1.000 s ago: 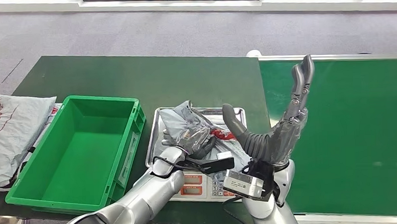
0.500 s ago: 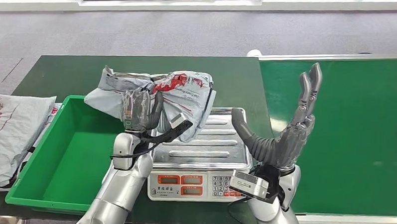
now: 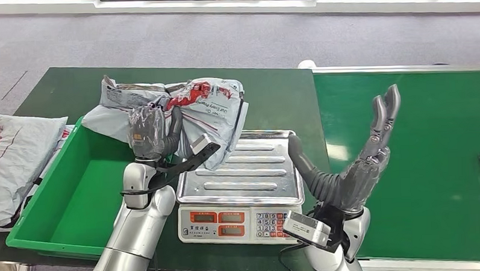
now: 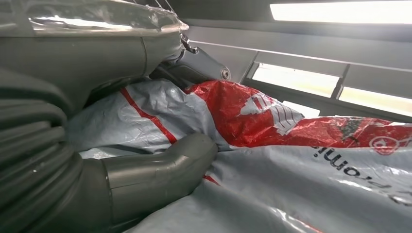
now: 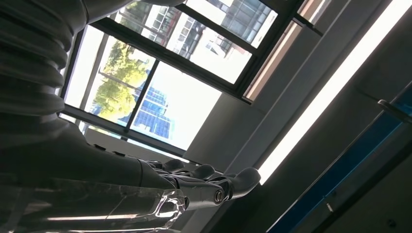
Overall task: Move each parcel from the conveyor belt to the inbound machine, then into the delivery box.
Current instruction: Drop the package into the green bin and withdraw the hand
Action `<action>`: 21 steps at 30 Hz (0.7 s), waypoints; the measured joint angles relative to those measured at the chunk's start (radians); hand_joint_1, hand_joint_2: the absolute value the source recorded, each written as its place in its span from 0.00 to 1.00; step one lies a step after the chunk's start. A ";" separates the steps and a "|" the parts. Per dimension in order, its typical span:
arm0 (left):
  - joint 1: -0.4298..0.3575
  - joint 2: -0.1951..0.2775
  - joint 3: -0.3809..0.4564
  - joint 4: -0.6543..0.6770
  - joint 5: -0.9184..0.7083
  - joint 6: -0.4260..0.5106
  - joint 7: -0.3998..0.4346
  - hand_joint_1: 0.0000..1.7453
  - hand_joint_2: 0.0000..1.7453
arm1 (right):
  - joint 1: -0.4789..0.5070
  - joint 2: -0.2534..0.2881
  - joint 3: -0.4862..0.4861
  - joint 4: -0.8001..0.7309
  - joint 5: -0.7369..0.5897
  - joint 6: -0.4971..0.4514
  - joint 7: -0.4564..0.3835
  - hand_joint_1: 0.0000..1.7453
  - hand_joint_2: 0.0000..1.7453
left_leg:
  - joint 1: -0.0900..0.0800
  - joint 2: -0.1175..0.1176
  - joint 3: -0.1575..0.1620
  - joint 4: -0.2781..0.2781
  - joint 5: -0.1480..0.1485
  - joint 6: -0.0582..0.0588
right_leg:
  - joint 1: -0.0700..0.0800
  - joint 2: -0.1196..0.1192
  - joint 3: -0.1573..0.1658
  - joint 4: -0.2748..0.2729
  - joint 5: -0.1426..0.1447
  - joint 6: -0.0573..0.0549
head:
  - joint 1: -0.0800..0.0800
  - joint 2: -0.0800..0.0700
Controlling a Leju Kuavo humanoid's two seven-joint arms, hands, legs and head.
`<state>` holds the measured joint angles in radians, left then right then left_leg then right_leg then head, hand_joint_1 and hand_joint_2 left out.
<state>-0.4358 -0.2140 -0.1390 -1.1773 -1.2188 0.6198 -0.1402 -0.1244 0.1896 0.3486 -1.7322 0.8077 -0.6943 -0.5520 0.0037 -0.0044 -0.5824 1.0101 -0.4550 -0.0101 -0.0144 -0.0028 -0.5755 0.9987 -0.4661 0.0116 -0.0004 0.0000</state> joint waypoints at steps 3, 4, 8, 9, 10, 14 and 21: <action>0.002 0.003 0.016 -0.005 -0.012 0.013 0.029 1.00 1.00 | 0.006 0.000 0.000 -0.008 0.005 0.000 0.005 0.00 1.00 | 0.000 0.000 0.000 0.000 0.000 0.000 | 0.000 0.000 0.000 0.000 0.000 0.000 | 0.000 0.000; 0.003 0.004 0.024 -0.006 -0.013 0.017 0.039 1.00 1.00 | 0.008 0.000 -0.001 -0.011 0.007 0.000 0.006 0.00 1.00 | 0.000 0.000 0.000 0.000 0.000 0.000 | 0.000 0.000 0.000 0.000 0.000 0.000 | 0.000 0.000; 0.013 0.013 0.074 -0.006 -0.012 0.029 0.061 1.00 1.00 | 0.018 0.000 -0.002 -0.019 0.018 0.000 0.007 0.00 1.00 | 0.000 0.000 0.000 0.000 0.000 0.000 | 0.000 0.000 0.000 0.000 0.000 0.000 | 0.000 0.000; 0.017 0.015 0.090 -0.006 -0.010 0.030 0.062 1.00 1.00 | 0.021 0.000 -0.002 -0.020 0.020 0.000 0.005 0.00 1.00 | 0.000 0.000 0.000 0.000 0.000 0.000 | 0.000 0.000 0.000 0.000 0.000 0.000 | 0.000 0.000; 0.021 0.016 0.106 -0.006 -0.009 0.030 0.063 1.00 1.00 | 0.023 0.001 -0.003 -0.020 0.021 0.000 0.003 0.00 1.00 | 0.000 0.000 0.000 0.000 0.000 0.000 | 0.000 0.000 0.000 0.000 0.000 0.000 | 0.000 0.000; 0.034 0.018 0.161 -0.004 -0.006 0.030 0.062 1.00 1.00 | 0.024 0.007 -0.005 -0.022 0.027 0.000 0.004 0.00 1.00 | 0.000 0.000 0.000 0.000 0.000 0.000 | 0.000 0.000 0.000 0.000 0.000 0.000 | 0.000 0.000; 0.035 0.020 0.208 0.014 -0.005 0.031 0.062 1.00 1.00 | 0.024 0.016 -0.008 -0.028 0.037 0.000 0.014 0.00 1.00 | 0.000 0.000 0.000 0.000 0.000 0.000 | 0.000 0.000 0.000 0.000 0.000 0.000 | 0.000 0.000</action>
<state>-0.4006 -0.1937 0.0691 -1.1636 -1.2238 0.6503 -0.0778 -0.1002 0.2053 0.3409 -1.7600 0.8445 -0.6944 -0.5383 0.0038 -0.0042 -0.5825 1.0101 -0.4550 -0.0101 -0.0144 -0.0026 -0.5758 0.9987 -0.4661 0.0115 -0.0004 0.0000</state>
